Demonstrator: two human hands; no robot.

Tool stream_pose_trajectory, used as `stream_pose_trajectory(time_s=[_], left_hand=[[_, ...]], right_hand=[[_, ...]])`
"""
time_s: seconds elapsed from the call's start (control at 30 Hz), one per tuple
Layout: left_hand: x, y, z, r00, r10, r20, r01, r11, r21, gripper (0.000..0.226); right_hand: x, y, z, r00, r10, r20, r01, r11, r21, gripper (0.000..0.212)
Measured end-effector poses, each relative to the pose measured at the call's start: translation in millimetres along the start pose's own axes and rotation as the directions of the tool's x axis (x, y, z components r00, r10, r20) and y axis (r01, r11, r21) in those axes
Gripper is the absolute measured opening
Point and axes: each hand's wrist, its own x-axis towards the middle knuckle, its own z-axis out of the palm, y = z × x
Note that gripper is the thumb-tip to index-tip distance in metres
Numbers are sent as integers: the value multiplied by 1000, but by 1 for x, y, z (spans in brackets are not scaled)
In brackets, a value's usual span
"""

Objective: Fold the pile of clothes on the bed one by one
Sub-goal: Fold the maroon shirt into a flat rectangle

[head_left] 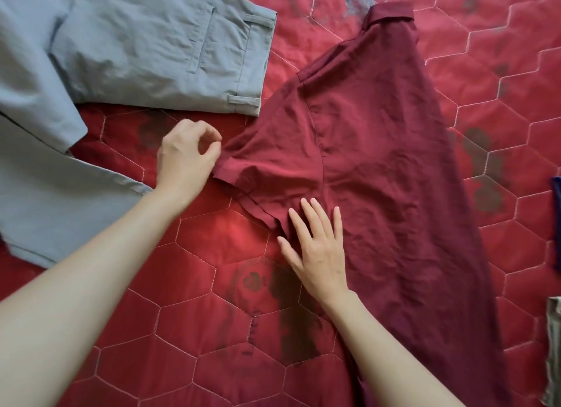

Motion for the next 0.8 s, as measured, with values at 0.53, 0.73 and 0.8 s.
stream_pose_trajectory(time_s=[0.53,0.73,0.8], left_hand=[[-5,30,-14,984,-66,167,95,981,-169,13],[1,12,-23,991,-38,126,69,966,-249,11],[-7,-1,-8,968,-146,202,165,983,-82,12]], right_hand=[[22,-41,-27,913,308,-268,-274,949,159,16],[28,-56,-36,912,334,-239,-268,925,268,18],[17,-60,-24,938,345,-42,-326,915,237,21]])
